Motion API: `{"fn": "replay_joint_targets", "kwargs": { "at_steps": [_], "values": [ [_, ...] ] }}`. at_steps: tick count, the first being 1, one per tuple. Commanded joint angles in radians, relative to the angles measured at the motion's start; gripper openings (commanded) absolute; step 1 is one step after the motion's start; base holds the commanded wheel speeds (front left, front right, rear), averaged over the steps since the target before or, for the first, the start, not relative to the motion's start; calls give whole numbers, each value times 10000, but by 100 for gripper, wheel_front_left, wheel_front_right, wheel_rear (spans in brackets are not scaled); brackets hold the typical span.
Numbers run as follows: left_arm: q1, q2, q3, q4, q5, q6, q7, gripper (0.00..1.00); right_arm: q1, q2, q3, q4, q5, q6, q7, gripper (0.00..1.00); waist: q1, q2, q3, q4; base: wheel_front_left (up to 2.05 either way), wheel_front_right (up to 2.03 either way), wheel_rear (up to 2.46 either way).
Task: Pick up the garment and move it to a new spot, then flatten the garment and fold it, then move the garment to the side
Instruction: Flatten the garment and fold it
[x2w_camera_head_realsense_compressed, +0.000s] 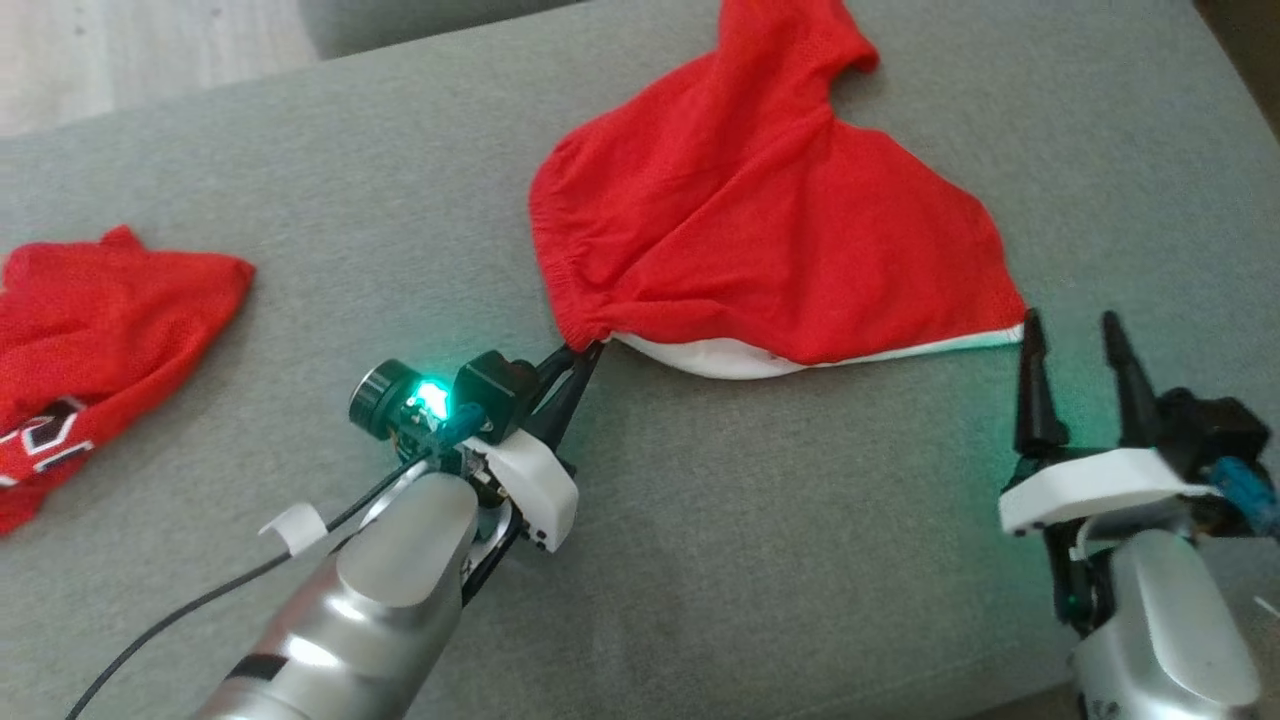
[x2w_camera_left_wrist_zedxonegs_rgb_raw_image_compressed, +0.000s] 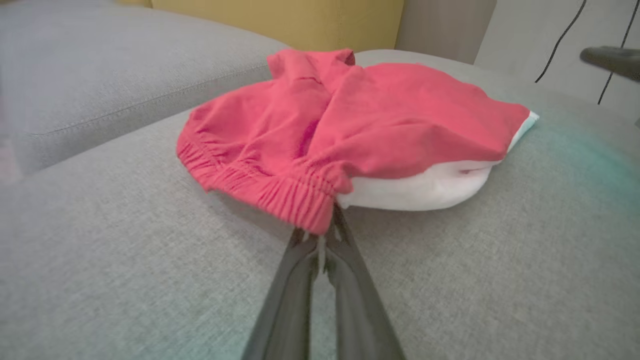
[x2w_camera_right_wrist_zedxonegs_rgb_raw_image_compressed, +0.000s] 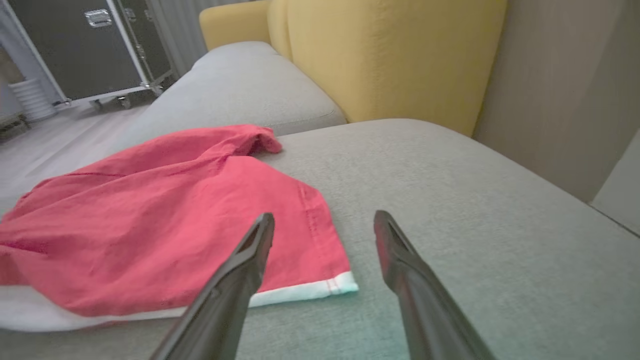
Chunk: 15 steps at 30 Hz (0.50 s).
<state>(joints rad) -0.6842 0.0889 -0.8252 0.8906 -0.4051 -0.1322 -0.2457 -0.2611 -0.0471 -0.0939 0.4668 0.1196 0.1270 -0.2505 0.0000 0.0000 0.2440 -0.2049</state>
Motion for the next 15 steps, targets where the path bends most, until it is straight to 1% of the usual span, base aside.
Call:
{"fn": "replay_joint_targets", "kwargs": {
  "at_steps": [1, 4, 10, 15],
  "values": [
    [-251, 208, 281, -316, -29, 27, -130, 0, -353, -32, 285, -174, -31, 37, -52, 100, 0, 0, -105, 130, 0, 0, 0],
    [-152, 174, 390, -572, -16, 113, -151, 0, -471, -32, 65, 257, -27, 37, 77, 100, 0, 0, -188, 343, 0, 0, 0],
    [98, 138, 531, -1207, 198, 272, -157, 0, -879, -32, -675, 1332, -508, 37, 632, 100, 0, 0, -247, 655, 0, 0, 0],
    [228, 113, 585, -1460, 353, 283, -159, 0, -1341, -32, -884, 2336, -561, 37, 1085, 100, 0, 0, -247, 806, 0, 0, 0]
  ]
}}
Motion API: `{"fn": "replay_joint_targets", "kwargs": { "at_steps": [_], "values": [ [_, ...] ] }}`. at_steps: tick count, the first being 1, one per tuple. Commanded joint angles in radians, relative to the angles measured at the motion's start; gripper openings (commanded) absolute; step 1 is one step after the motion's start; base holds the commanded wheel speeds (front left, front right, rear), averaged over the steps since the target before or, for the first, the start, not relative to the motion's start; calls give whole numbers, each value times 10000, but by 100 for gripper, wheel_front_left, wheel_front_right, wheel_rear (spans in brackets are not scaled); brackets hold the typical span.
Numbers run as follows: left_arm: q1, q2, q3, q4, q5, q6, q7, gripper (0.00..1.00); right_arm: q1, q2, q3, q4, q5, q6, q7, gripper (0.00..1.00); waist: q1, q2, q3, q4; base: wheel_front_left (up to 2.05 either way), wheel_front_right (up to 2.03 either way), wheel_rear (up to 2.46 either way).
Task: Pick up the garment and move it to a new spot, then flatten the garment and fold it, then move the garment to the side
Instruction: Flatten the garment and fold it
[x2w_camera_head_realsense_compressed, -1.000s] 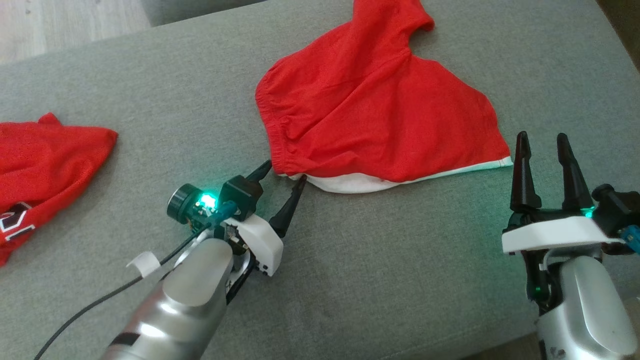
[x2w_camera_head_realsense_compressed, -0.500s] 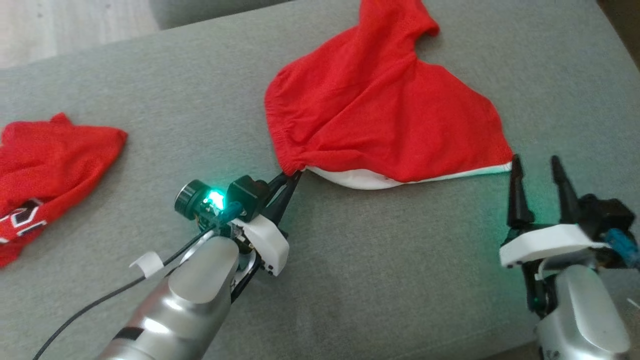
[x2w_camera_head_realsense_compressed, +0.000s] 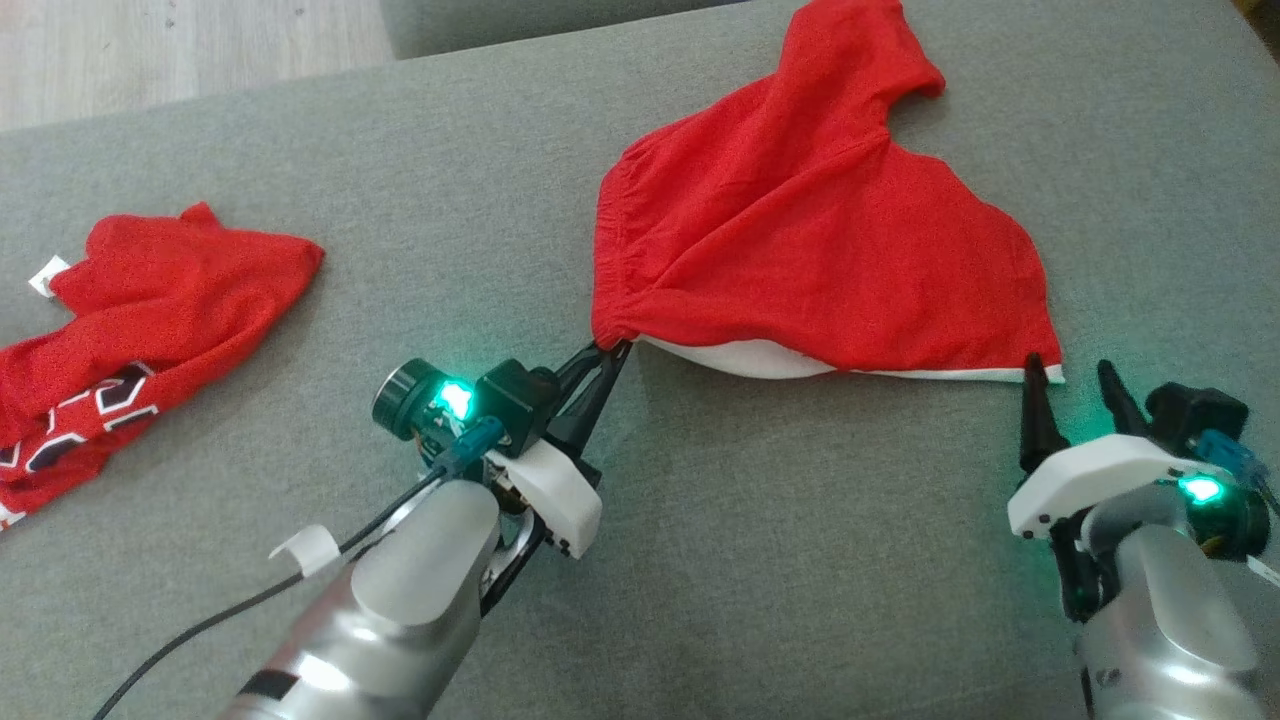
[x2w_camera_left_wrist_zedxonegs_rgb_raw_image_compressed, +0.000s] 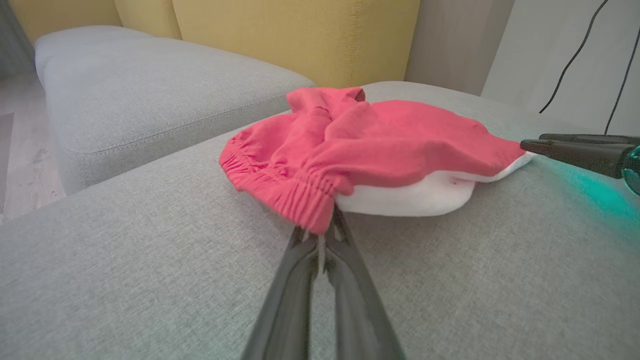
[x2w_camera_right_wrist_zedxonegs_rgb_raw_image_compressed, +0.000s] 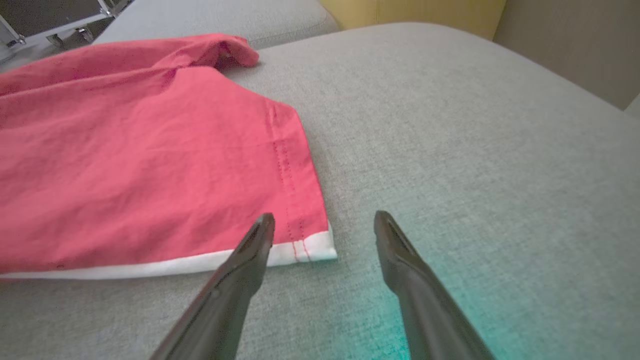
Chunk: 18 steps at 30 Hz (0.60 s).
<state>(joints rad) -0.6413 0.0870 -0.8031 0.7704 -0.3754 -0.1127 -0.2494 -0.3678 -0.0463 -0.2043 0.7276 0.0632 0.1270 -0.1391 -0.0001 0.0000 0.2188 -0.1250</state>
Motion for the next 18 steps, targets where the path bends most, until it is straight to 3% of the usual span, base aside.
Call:
{"fn": "replay_joint_targets", "kwargs": {
  "at_steps": [1, 8, 9, 10, 18],
  "values": [
    [-189, 125, 376, -280, 75, 86, -122, 0, -354, -39, 234, -78, -13, 37, 62, 100, 1, 0, 9, 22, 0, 0, 0],
    [-279, 58, 440, -335, 194, 82, -123, 0, -906, -39, 59, 1020, -417, 37, 414, 100, 1, 0, 71, 34, 0, 0, 0],
    [-292, 54, 450, -327, 207, 82, -123, 0, -982, -39, 153, 1142, -411, 37, 428, 69, 1, 0, 79, 32, 0, 0, 0],
    [-299, 58, 469, -292, 213, 91, -123, 0, -1047, -39, 286, 1243, -425, 37, 419, 0, 1, 0, 80, 24, 0, 0, 0],
    [-237, 203, 609, -104, 270, 113, -123, 0, -1364, -39, 285, 1546, -508, 37, 67, 0, 1, 0, -299, -122, 0, 0, 0]
  ]
}}
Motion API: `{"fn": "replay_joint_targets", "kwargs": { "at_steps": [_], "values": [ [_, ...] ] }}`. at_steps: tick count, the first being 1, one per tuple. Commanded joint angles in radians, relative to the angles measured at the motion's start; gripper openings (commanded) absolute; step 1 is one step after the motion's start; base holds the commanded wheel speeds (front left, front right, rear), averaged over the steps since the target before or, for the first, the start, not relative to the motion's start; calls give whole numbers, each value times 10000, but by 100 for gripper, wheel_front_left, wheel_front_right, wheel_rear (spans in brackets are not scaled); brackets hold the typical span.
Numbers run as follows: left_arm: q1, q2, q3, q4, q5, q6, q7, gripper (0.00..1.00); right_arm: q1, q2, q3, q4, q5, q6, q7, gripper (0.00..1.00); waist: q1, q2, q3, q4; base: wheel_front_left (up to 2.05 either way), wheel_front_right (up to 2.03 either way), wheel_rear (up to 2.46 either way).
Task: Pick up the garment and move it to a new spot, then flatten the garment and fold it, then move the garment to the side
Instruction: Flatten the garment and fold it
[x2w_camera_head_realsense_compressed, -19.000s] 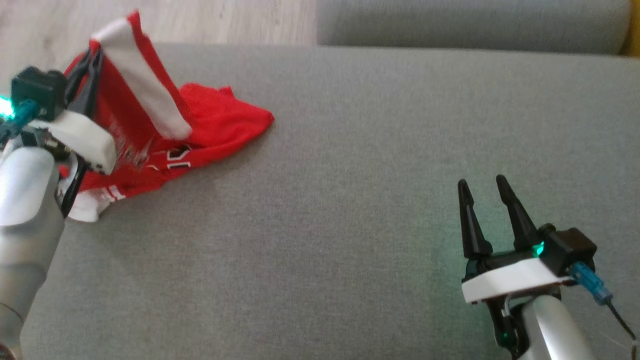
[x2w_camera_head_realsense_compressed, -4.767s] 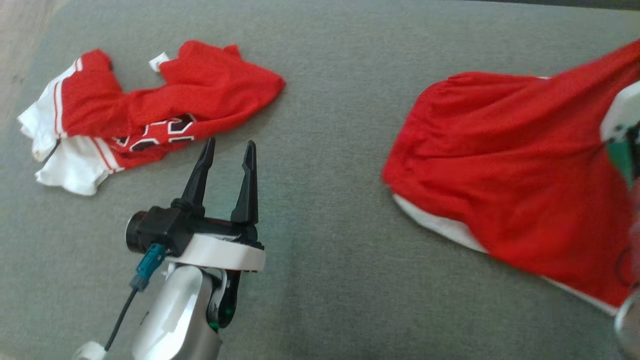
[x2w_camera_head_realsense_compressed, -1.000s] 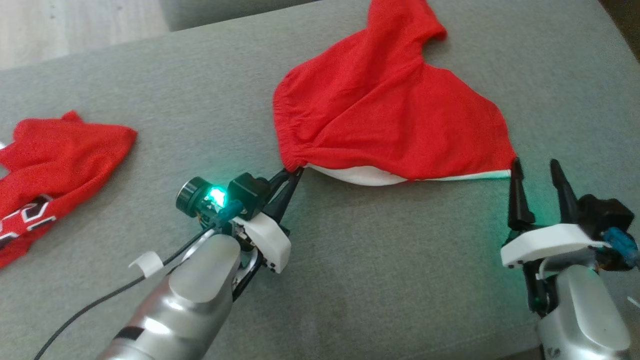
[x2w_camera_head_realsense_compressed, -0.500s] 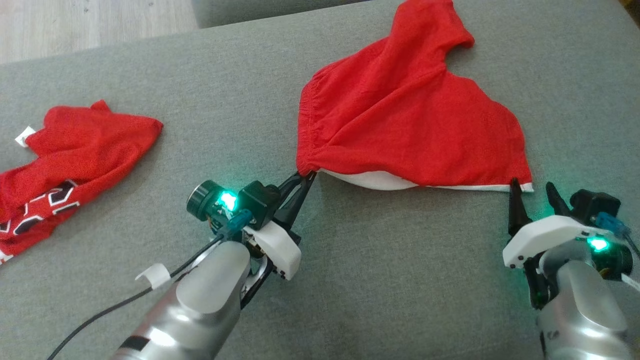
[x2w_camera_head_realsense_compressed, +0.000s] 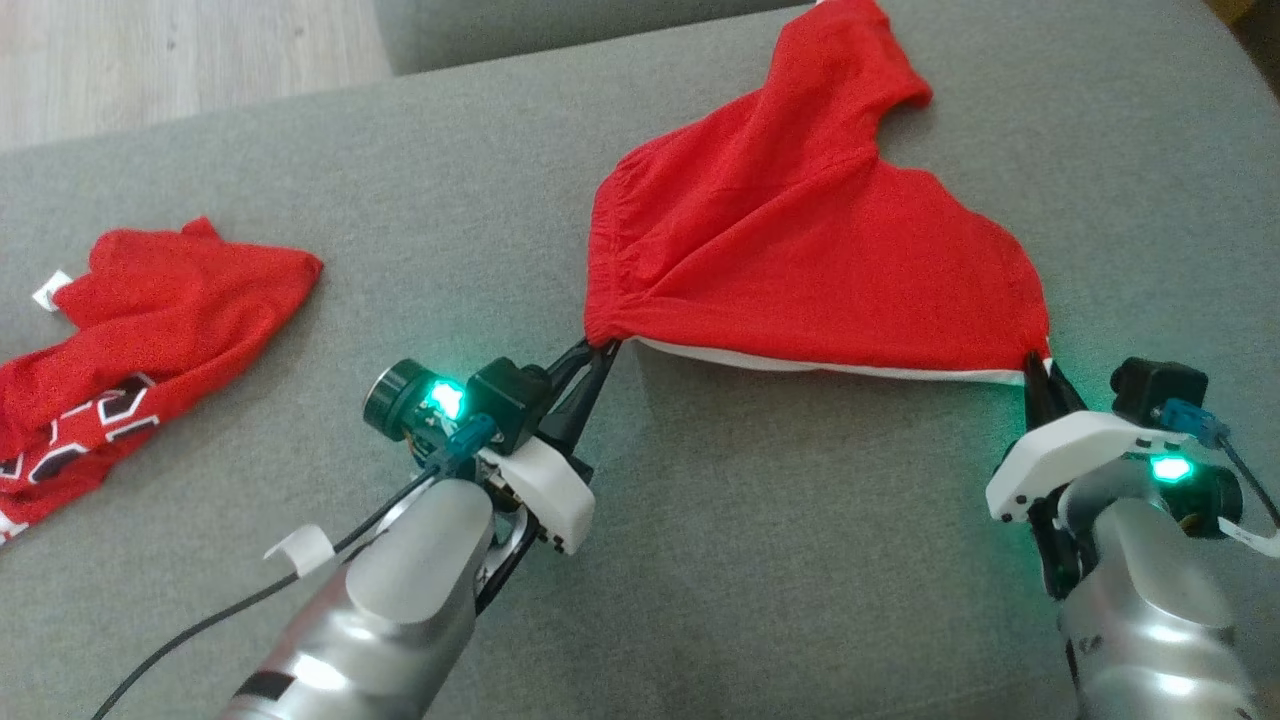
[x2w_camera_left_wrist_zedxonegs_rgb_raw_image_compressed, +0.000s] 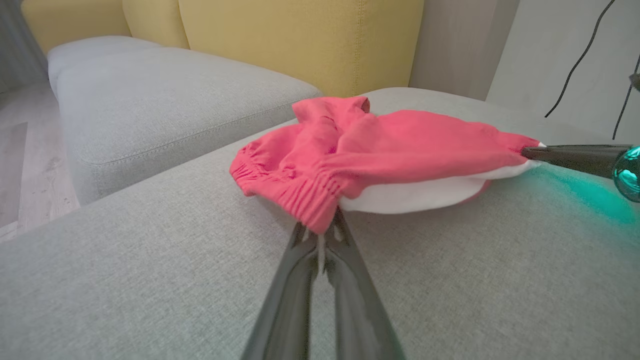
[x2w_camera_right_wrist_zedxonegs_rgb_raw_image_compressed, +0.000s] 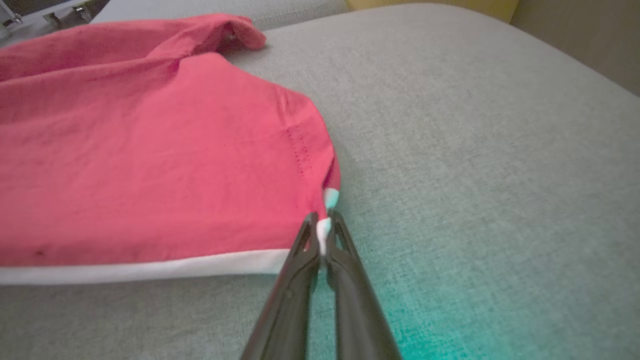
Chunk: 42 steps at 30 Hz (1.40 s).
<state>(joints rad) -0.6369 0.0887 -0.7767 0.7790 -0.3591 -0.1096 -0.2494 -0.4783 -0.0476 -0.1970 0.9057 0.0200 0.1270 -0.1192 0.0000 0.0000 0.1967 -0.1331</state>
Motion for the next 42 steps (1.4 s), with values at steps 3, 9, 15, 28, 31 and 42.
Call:
{"fn": "replay_joint_targets", "kwargs": {
  "at_steps": [3, 9, 15, 28, 31, 42],
  "values": [
    [-200, 334, 410, -158, 134, 101, -123, 0, -451, -26, 285, -442, -108, 37, -322, 0, 0, 0, -343, -157, 0, 0, 0],
    [-160, 725, 634, -274, 75, 84, -124, 0, -929, -26, 973, -1648, 64, 37, -492, 0, 0, 0, -915, -329, 0, 0, 0],
    [-734, 1109, 836, -597, -150, -35, -38, 0, -1372, -26, 1509, -3265, 176, 37, -47, 0, 0, 0, -1404, -269, 0, 0, 0],
    [-2920, 2088, 1217, -1863, -330, -18, 807, 0, -2499, -374, 2490, -6009, 43, 37, 496, 0, 0, 0, -2328, 127, 0, 0, 0],
    [-2764, 2169, 1314, -2213, -473, 102, 899, 0, -2146, -316, 2416, -6298, -13, 37, 532, 0, 0, 0, -2457, 244, 0, 0, 0],
    [-1600, 3096, 1462, -4628, -1387, 296, 3002, 0, -1173, -210, 2285, -8018, 119, 37, 1720, 0, 0, 0, -2225, 400, 0, 0, 0]
  ]
}}
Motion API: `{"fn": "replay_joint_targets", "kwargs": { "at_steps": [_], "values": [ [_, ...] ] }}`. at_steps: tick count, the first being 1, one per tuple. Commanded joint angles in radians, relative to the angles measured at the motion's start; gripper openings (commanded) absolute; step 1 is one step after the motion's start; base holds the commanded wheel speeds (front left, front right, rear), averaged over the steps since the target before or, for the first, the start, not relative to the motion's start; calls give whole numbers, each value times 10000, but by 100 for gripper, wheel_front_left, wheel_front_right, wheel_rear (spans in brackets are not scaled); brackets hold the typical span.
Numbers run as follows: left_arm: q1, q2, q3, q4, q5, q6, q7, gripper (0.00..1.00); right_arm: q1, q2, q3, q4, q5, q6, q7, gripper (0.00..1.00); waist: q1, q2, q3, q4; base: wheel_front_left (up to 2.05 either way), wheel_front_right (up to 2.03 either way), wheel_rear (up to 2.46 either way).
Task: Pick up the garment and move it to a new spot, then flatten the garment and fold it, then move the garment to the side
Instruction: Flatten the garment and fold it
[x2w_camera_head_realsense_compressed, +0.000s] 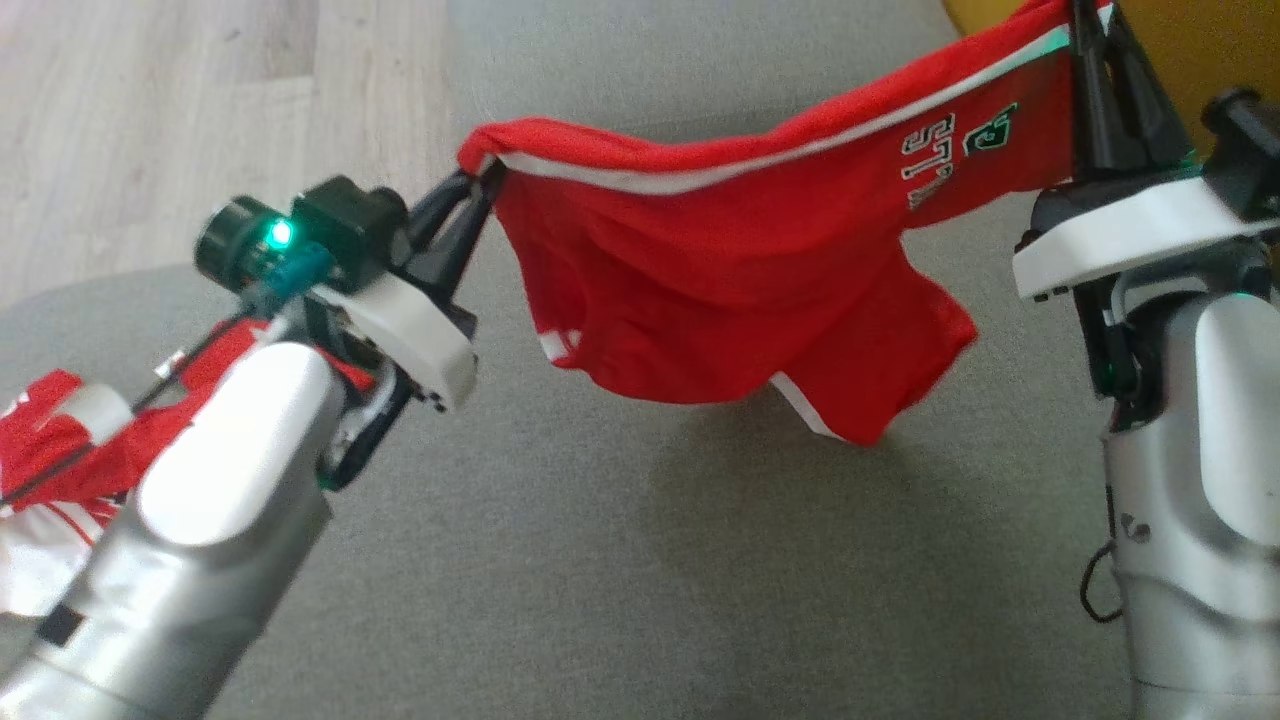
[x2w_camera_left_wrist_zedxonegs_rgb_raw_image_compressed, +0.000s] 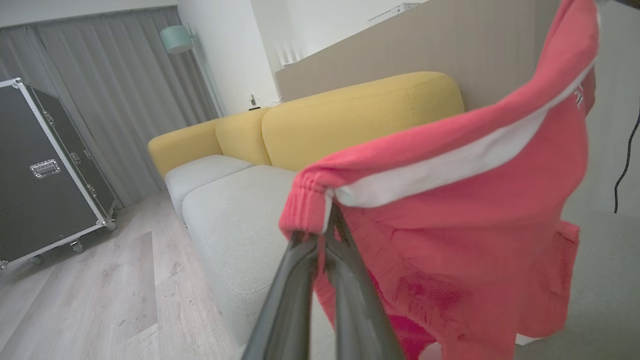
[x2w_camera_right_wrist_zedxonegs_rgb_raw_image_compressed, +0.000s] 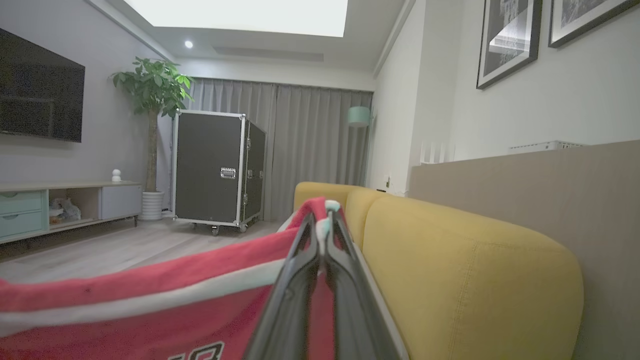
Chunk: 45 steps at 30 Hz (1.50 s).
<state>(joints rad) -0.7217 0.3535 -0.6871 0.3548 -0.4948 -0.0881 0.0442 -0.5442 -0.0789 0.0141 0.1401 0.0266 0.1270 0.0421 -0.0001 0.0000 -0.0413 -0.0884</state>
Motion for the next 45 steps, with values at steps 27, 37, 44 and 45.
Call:
{"fn": "replay_joint_targets", "kwargs": {
  "at_steps": [27, 37, 44, 45],
  "values": [
    [-6292, -693, 258, 4748, 684, -375, -2630, 0, -7551, -114, -1138, 8257, -1572, 37, -2891, 0, 1, 0, 4328, -6, 0, 0, 0],
    [-3989, -680, -1809, 4685, 252, -422, -3045, 0, -5904, -614, -490, 10766, -1802, 37, -2886, 0, 1, 0, 3594, 165, 0, 0, 0],
    [-2209, -116, -2675, 3703, -50, -424, -3057, 0, -4812, -913, 903, 11403, -932, 37, -2251, 0, 1, 0, 2721, 101, 0, 0, 0],
    [-1967, -80, -2773, 3616, -101, -424, -3057, 0, -4654, -963, 1152, 11428, -746, 37, -2074, 0, 1, 0, 2587, 77, 0, 0, 0]
  ]
}}
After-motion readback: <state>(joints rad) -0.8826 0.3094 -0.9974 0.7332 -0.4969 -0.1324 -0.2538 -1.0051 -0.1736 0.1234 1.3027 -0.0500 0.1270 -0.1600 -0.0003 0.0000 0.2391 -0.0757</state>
